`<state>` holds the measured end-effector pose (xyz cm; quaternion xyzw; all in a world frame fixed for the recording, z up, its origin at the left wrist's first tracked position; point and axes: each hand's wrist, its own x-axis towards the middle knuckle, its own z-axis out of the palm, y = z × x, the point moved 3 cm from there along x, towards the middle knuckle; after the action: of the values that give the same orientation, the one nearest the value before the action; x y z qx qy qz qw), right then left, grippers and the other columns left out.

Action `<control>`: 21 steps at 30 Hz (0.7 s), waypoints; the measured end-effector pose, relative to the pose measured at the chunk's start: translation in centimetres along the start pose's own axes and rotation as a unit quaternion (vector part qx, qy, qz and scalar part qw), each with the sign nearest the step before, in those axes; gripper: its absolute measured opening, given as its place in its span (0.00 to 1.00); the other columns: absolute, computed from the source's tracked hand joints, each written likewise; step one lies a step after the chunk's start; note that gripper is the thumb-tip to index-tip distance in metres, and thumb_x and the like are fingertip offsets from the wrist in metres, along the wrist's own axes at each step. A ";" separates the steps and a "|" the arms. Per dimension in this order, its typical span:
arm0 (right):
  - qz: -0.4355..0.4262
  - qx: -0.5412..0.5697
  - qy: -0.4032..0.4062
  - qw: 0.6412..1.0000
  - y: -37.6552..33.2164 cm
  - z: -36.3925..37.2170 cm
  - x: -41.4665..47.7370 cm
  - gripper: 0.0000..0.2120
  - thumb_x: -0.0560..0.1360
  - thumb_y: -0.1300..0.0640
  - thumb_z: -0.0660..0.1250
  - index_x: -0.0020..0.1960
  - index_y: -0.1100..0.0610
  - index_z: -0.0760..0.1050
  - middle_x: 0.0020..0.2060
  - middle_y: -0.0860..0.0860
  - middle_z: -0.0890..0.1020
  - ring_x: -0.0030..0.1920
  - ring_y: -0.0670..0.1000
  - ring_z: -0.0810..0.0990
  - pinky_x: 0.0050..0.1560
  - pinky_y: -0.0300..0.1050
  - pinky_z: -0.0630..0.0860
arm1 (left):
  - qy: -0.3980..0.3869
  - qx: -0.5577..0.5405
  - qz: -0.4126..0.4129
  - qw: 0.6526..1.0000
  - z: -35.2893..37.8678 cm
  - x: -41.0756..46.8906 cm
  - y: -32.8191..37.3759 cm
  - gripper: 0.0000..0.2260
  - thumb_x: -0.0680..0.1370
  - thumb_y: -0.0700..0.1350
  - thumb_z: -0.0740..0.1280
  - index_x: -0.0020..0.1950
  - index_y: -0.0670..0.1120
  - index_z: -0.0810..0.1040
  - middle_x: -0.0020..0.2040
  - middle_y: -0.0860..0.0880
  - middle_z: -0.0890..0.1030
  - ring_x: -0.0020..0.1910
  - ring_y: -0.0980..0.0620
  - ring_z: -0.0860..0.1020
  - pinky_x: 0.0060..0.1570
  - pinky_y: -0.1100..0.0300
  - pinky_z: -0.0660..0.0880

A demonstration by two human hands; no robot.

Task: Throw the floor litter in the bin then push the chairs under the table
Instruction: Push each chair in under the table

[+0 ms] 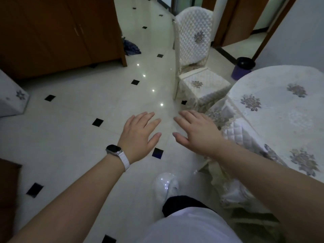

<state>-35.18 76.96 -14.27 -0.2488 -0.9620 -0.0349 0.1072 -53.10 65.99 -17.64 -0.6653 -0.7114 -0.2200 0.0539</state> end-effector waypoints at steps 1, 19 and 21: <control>-0.009 0.000 0.000 1.000 0.2 0.7 1.5 0.26 0.78 0.39 0.57 0.66 0.55 0.74 0.64 0.56 0.77 0.64 0.58 0.74 0.60 0.53 0.73 | -0.001 0.005 -0.007 1.000 0.1 0.8 -1.0 0.21 0.79 0.56 0.60 0.67 0.47 0.77 0.69 0.45 0.75 0.69 0.43 0.71 0.68 0.42 0.66; -0.017 0.060 0.071 0.996 15.4 8.3 29.5 0.25 0.76 0.40 0.58 0.63 0.57 0.76 0.62 0.57 0.78 0.61 0.60 0.76 0.57 0.54 0.72 | -0.062 0.089 -0.020 0.994 2.3 27.0 -16.4 0.22 0.79 0.57 0.60 0.69 0.48 0.75 0.69 0.45 0.74 0.69 0.43 0.71 0.67 0.42 0.66; -0.014 0.055 0.087 0.995 16.7 7.9 31.3 0.25 0.76 0.41 0.59 0.62 0.57 0.76 0.62 0.57 0.78 0.61 0.60 0.76 0.57 0.54 0.72 | -0.063 0.090 -0.012 0.994 2.4 29.3 -17.5 0.22 0.79 0.57 0.59 0.69 0.48 0.75 0.69 0.45 0.74 0.68 0.43 0.71 0.67 0.41 0.67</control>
<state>-55.24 107.28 -14.76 -0.2250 -0.9529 -0.0051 0.2032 -72.76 93.60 -13.17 -0.6619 -0.7381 -0.1130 0.0663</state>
